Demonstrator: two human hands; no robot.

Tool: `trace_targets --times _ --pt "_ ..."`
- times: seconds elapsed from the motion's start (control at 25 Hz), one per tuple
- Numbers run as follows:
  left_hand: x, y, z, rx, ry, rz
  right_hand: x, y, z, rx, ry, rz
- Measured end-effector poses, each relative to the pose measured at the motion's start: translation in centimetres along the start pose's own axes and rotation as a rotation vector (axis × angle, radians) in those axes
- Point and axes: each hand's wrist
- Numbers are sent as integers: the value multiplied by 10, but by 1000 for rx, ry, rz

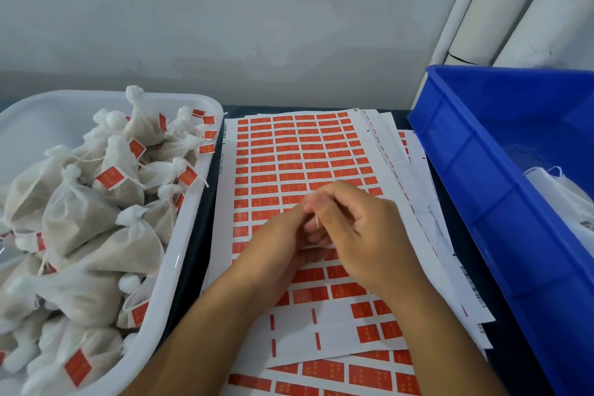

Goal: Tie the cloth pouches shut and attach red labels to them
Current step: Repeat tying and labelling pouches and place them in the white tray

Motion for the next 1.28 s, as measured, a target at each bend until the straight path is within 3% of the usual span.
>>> trace_targets --times 0.2,0.28,0.6,0.76,0.96,1.12,1.28 --pt "-12 8 4 -74 -36 576 5 6 -1 13 -21 -26" --pt "-15 12 5 -61 -23 620 5 6 -2 57 -50 -84" --pt "-14 8 2 39 224 175 2 19 -8 224 22 -65" --pt "-14 6 2 124 350 -579 -1 21 -7 204 58 141" --pt "-13 -10 -2 376 426 -1189 -1 21 -5 135 -48 231" --pt "-15 -12 -4 461 399 -1226 -4 16 -4 144 -82 60" --pt "-11 -14 -3 537 231 -1152 -7 15 -5 129 -139 -21"
Point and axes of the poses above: each hand's wrist, its own z-axis away from the middle knuckle, its own x-axis out of the palm, y = z × x, and after that the axes turned 4 degrees about y, right-handed
